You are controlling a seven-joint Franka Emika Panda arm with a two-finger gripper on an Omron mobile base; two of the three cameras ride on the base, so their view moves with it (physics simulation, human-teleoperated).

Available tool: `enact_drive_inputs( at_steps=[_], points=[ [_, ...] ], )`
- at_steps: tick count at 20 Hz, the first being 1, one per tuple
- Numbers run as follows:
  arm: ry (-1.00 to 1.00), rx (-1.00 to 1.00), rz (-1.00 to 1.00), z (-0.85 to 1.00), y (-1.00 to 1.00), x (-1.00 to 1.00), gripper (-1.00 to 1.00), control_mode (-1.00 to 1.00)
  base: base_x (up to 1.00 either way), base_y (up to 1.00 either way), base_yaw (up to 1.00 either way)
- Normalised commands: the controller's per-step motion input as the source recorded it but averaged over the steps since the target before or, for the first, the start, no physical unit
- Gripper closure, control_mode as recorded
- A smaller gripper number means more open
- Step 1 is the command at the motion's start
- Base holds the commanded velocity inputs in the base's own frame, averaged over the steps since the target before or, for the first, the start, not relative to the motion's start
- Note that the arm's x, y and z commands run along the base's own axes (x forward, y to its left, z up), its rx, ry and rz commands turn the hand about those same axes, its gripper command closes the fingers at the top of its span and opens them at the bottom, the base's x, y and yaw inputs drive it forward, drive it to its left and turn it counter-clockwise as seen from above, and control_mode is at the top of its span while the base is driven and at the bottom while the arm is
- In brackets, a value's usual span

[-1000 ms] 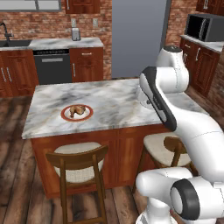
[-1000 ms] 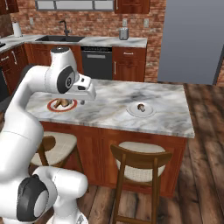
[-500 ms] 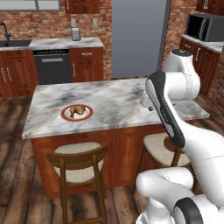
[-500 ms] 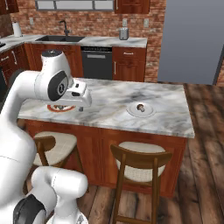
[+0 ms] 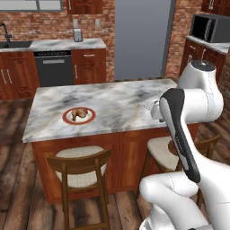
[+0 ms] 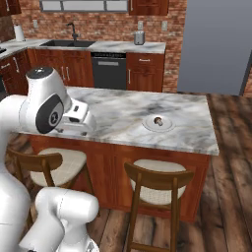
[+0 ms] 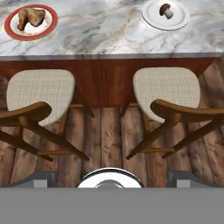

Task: Transport the chicken drumstick and mushroom to the fridge. Place the chicken drumstick on the rack containing meat and place the mushroom on the rack containing the vegetable, ensuring meats and vegetables are on different racks.

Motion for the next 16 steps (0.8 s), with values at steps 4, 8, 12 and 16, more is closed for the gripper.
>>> enact_drive_inputs(
  at_steps=[4, 8, 12, 16],
  points=[
    [0.00, 0.00, 0.00, 0.18, -0.06, -0.20, -1.00, 1.00, -0.09, -0.19, -0.01],
    [0.00, 0.00, 0.00, 0.00, 0.00, 0.00, -1.00, 1.00, -0.11, -1.00, 0.01],
    [0.00, 0.00, 0.00, 0.00, 0.00, 0.00, -1.00, 1.00, 0.00, -1.00, 0.13],
    [0.00, 0.00, 0.00, 0.00, 0.00, 0.00, -1.00, 1.00, 0.00, -1.00, 0.24]
  ],
)
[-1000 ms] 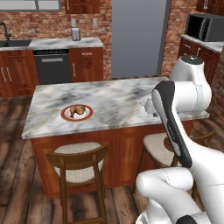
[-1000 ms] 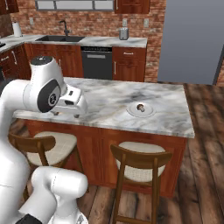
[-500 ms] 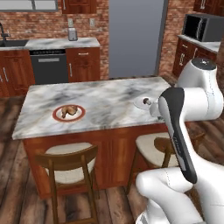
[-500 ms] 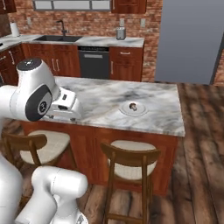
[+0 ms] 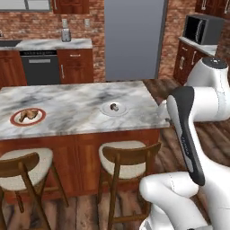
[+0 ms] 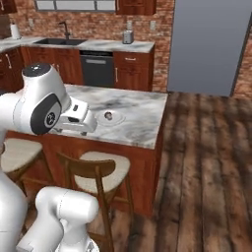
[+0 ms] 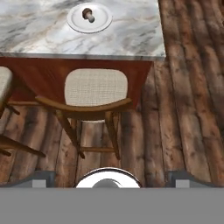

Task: Transport the chicken drumstick and mushroom to the fridge. Place the chicken drumstick on the rack containing meat and place the mushroom on the rack containing the vegetable, ensuring meats and vegetables are on different racks.

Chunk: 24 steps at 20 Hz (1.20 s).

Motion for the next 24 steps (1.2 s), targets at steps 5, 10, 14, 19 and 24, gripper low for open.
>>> enact_drive_inputs(
  at_steps=[5, 10, 14, 19, 24],
  points=[
    [0.00, 0.00, 0.00, 0.00, 0.00, 0.00, -1.00, 1.00, 0.00, -0.98, 0.48],
    [0.00, 0.00, 0.00, 0.00, 0.00, 0.00, -1.00, 1.00, 0.00, -0.74, 0.73],
    [0.00, 0.00, 0.00, 0.00, 0.00, 0.00, -1.00, 1.00, 0.00, -0.75, 0.72],
    [0.00, 0.00, 0.00, 0.00, 0.00, 0.00, -1.00, 1.00, 0.00, -0.94, 0.65],
    [0.00, 0.00, 0.00, 0.00, 0.00, 0.00, -1.00, 1.00, -0.09, -1.00, 0.59]
  ],
)
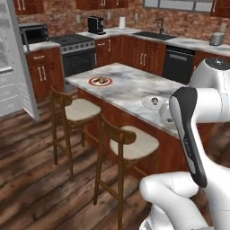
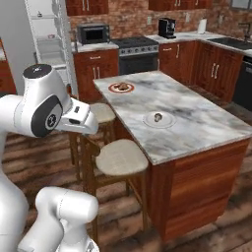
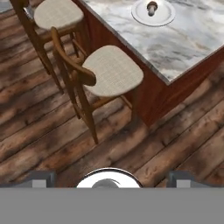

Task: Transport the chicken drumstick and mushroom to the fridge. Place the chicken drumstick on the rack containing meat and place the mushroom on the rack containing the vegetable, ensuring meats and vegetables are on different racks.

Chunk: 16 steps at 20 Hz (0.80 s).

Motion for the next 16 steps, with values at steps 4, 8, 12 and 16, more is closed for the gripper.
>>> enact_drive_inputs(
  at_steps=[4, 8, 12, 16],
  points=[
    [0.00, 0.00, 0.00, 0.00, 0.00, 0.00, -1.00, 1.00, -0.14, -1.00, 0.55],
    [0.00, 0.00, 0.00, 0.00, 0.00, 0.00, -1.00, 1.00, -0.71, -1.00, 0.49],
    [0.00, 0.00, 0.00, 0.00, 0.00, 0.00, -1.00, 1.00, -0.89, -1.00, 0.38],
    [0.00, 0.00, 0.00, 0.00, 0.00, 0.00, -1.00, 1.00, -0.18, -1.00, 0.40]
  ],
)
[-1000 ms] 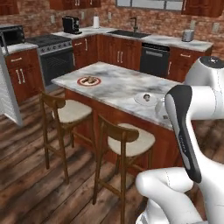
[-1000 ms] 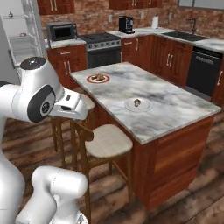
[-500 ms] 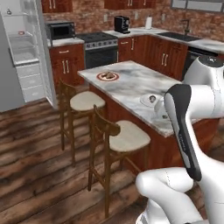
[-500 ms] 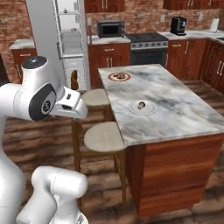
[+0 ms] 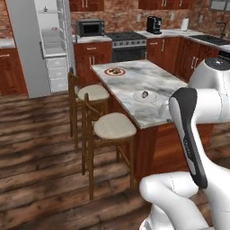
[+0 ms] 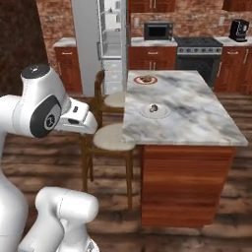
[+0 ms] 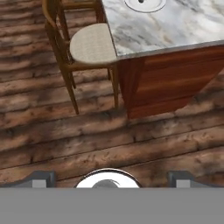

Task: Transport the chicken drumstick and mushroom to the fridge. Place the chicken drumstick on the rack containing meat and place the mushroom on the rack containing the vegetable, ensuring meats and vegetables are on different racks.

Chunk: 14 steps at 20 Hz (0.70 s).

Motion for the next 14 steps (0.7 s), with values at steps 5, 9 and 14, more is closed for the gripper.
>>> enact_drive_inputs(
  at_steps=[5, 9, 14],
  points=[
    [0.00, 0.00, 0.00, 0.00, 0.00, 0.00, -1.00, 1.00, 0.20, -1.00, 0.33],
    [0.00, 0.00, 0.00, 0.00, 0.00, 0.00, -1.00, 1.00, 0.60, -1.00, 0.26],
    [0.00, 0.00, 0.00, 0.00, 0.00, 0.00, -1.00, 1.00, 0.95, -0.91, 0.17]
  ],
)
